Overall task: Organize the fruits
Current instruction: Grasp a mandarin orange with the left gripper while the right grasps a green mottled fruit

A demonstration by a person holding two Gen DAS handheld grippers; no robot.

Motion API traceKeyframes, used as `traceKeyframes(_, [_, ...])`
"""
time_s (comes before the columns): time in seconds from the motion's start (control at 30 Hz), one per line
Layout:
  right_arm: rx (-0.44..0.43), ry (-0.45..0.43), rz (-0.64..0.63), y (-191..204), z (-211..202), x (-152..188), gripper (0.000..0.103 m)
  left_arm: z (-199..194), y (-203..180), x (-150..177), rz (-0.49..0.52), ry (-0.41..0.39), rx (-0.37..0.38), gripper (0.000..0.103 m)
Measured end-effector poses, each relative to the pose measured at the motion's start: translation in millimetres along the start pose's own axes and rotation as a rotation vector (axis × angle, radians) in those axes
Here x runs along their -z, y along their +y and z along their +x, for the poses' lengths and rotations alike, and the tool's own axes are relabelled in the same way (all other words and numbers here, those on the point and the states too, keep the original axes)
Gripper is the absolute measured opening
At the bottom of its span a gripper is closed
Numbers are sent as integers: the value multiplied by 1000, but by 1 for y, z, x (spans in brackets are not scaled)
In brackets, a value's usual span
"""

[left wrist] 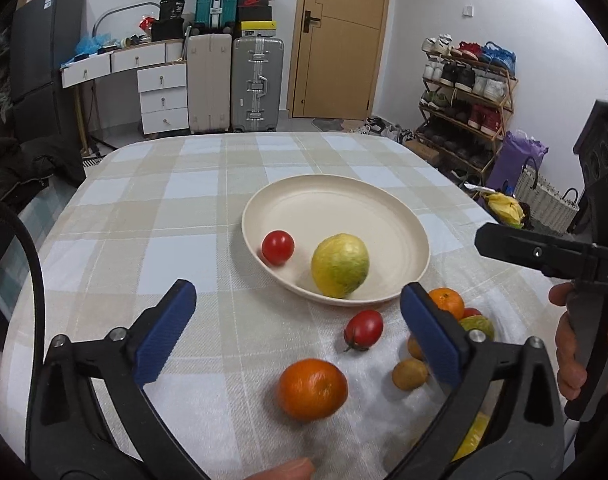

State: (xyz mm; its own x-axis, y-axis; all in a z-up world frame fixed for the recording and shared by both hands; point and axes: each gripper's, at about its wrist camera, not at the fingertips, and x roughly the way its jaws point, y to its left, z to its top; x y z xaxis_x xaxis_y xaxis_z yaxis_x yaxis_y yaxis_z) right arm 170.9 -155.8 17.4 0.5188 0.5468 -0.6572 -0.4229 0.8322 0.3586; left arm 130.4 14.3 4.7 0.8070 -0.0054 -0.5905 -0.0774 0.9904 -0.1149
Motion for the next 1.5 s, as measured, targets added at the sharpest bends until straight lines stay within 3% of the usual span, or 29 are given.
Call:
traceKeyframes(0.27, [18,27,-11,3,-22,20,103,-42,-6,5,17,-23,-17,102])
traceKeyframes(0.4, [59,81,-36,6,-20,28,103,-54,-8,13,31,-17,-22,102])
traceKeyframes(0.83, [50,241,-39,-7,1,43,103,-43,-7,23,28,29,-42,102])
traceKeyframes(1.27, [-65,383,2,-1,22,59,100,-26,-2,25,29,93,-46,102])
traceKeyframes(1.37, [-58,388,9,-2,20,59,94,-24,-1,26,30,99,-50,102])
traceKeyframes(1.43, [-67,398,13,-3,19,59,84,-22,-1,26,31,102,-52,102])
traceKeyframes(1.5, [-66,406,12,-4,17,59,83,-21,-2,26,30,104,-52,102])
